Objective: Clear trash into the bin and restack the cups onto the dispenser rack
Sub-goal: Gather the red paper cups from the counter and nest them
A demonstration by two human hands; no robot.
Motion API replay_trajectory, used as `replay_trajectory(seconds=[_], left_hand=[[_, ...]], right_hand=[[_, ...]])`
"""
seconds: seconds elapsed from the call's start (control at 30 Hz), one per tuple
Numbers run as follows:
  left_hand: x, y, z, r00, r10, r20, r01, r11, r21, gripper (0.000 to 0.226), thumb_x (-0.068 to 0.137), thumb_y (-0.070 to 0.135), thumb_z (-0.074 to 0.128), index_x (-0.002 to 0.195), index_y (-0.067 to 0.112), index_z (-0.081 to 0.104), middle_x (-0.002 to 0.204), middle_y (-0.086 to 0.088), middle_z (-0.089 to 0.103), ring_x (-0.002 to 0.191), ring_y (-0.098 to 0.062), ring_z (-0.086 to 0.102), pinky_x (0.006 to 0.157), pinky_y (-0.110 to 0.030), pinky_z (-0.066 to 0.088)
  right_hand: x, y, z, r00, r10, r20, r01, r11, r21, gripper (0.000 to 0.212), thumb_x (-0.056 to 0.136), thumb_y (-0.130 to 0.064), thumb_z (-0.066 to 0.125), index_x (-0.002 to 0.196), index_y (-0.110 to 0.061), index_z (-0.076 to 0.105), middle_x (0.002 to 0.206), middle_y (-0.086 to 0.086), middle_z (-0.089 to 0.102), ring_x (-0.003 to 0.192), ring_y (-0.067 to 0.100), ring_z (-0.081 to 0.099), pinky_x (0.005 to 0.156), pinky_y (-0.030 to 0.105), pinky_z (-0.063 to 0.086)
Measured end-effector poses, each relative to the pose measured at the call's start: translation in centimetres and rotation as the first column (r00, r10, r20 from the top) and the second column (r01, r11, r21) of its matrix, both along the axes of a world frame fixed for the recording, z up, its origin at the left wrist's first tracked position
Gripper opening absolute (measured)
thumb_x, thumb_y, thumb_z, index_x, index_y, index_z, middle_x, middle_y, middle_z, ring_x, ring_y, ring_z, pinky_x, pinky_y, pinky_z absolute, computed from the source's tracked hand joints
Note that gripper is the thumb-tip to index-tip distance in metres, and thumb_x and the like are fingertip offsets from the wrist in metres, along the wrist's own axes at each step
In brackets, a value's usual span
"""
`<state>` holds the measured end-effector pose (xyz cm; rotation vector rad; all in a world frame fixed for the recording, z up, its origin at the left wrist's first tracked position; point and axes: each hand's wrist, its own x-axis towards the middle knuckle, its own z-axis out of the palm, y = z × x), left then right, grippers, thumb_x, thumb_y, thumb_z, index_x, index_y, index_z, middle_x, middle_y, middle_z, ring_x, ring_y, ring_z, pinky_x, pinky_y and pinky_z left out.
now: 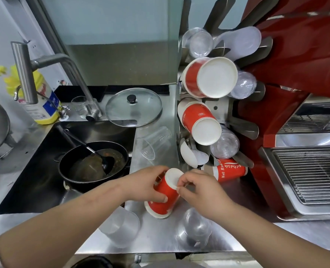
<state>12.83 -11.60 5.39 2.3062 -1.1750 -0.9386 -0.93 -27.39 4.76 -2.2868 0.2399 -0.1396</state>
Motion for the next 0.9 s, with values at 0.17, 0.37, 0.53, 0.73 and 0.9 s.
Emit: replay_trajectory(seconds=[0.17,0.37,0.53,0.73,0.9], left_hand=[[0.1,1.5,0.6,0.987,0.094,-0.131,-0.107,0.990,-0.096,0.062,0.073,0.026,0.079,0.125,0.037,0.047,0.115,0.016,0.060,0.108,-0.004,0.060,0.092,-0.025,0.053],[1.6,3.9,1.1,0.990,0.118,-0.083,-0.128,0.983,-0.134,0.059,0.067,0.025,0.078,0.119,0.035,0.053,0.108,0.012,0.063,0.101,-0.007,0.063,0.090,-0.036,0.054],[2.4,5.7,1.3,0.993,0.118,-0.021,-0.120,0.982,-0.148,0.057,0.067,0.021,0.078,0.118,0.032,0.054,0.109,0.011,0.059,0.099,-0.007,0.060,0.088,-0.036,0.053],[2.6,6.9,0.6,0.993,0.113,-0.029,-0.116,0.981,-0.154,0.055,0.066,0.021,0.076,0.111,0.042,0.053,0.106,0.014,0.057,0.096,-0.007,0.060,0.085,-0.035,0.054],[2.6,6.8,0.7,0.999,0.053,-0.010,-0.054,0.987,-0.150,0.045,0.066,0.018,0.076,0.094,0.043,0.052,0.098,0.009,0.056,0.089,-0.011,0.058,0.078,-0.039,0.055]], right_hand=[[1.8,1.5,0.7,0.986,0.164,0.018,-0.158,0.969,-0.190,0.005,0.083,-0.025,0.065,0.087,-0.026,0.064,0.091,-0.010,0.055,0.092,0.015,0.051,0.081,0.029,0.045],[3.8,3.4,0.8,0.972,0.224,0.063,-0.203,0.948,-0.245,0.012,0.080,-0.019,0.065,0.091,-0.019,0.069,0.091,-0.003,0.059,0.089,0.023,0.055,0.079,0.030,0.045],[5.2,5.2,0.5,0.963,0.265,0.041,-0.243,0.927,-0.285,0.014,0.081,-0.018,0.064,0.094,-0.020,0.069,0.095,0.003,0.061,0.093,0.025,0.053,0.082,0.038,0.048],[5.6,6.2,0.6,0.956,0.291,-0.033,-0.285,0.899,-0.332,0.016,0.085,-0.019,0.060,0.098,-0.020,0.068,0.102,0.003,0.060,0.101,0.026,0.050,0.085,0.040,0.046],[5.5,6.3,0.9,0.950,0.308,-0.054,-0.309,0.896,-0.319,0.019,0.084,-0.018,0.058,0.099,-0.020,0.070,0.106,-0.001,0.062,0.104,0.025,0.050,0.088,0.041,0.047]])
